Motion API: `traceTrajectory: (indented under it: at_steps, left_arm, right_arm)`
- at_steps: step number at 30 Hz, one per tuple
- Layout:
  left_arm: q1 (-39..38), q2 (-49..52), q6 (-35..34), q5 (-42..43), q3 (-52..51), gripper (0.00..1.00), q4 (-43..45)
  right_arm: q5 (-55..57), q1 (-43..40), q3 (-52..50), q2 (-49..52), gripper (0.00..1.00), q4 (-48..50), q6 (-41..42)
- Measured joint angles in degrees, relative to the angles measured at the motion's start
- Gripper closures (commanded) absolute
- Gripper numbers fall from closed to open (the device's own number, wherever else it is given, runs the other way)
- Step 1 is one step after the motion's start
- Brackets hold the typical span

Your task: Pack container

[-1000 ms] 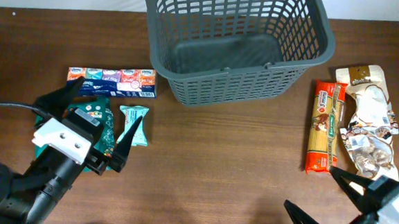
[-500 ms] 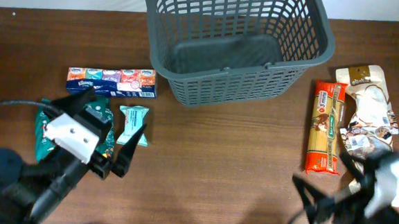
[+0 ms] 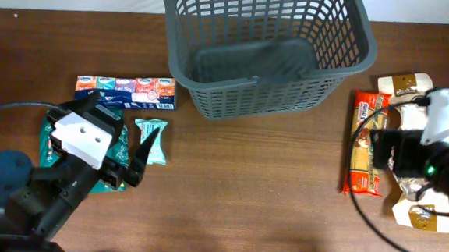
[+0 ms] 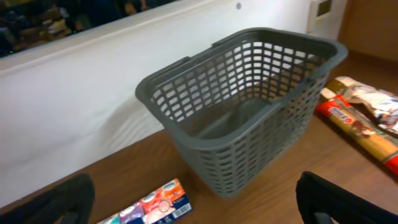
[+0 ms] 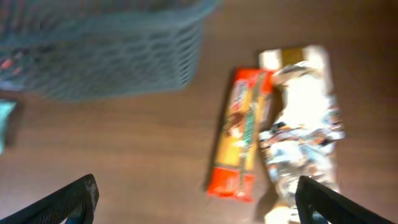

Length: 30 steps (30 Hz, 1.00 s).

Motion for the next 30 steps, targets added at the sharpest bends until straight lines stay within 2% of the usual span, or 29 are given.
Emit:
traceTrajectory:
  at_steps: [7,13,18,30]
  left_arm:
    - [0.00,5.68,-0.02,-3.91,2.75,0.01,-2.95]
    - [0.00,10.47,0.00,-5.84,9.97,0.01,-3.32]
    - [0.00,8.33,0.00,-6.12,13.46,0.01,-3.15]
    - [0.00,2.56,0.00,-6.27,13.77,0.01,-5.79]
  right_arm:
    - [7.74,0.00,12.35,8.76,0.01,-5.05,1.57]
    - [9.86,0.00,14.56,12.55,0.01,-7.23,1.77]
    - [10.64,0.00,14.95,12.04,0.01,-7.72,1.92]
    - [10.71,0.00,15.26,11.32,0.01,-10.47,1.97]
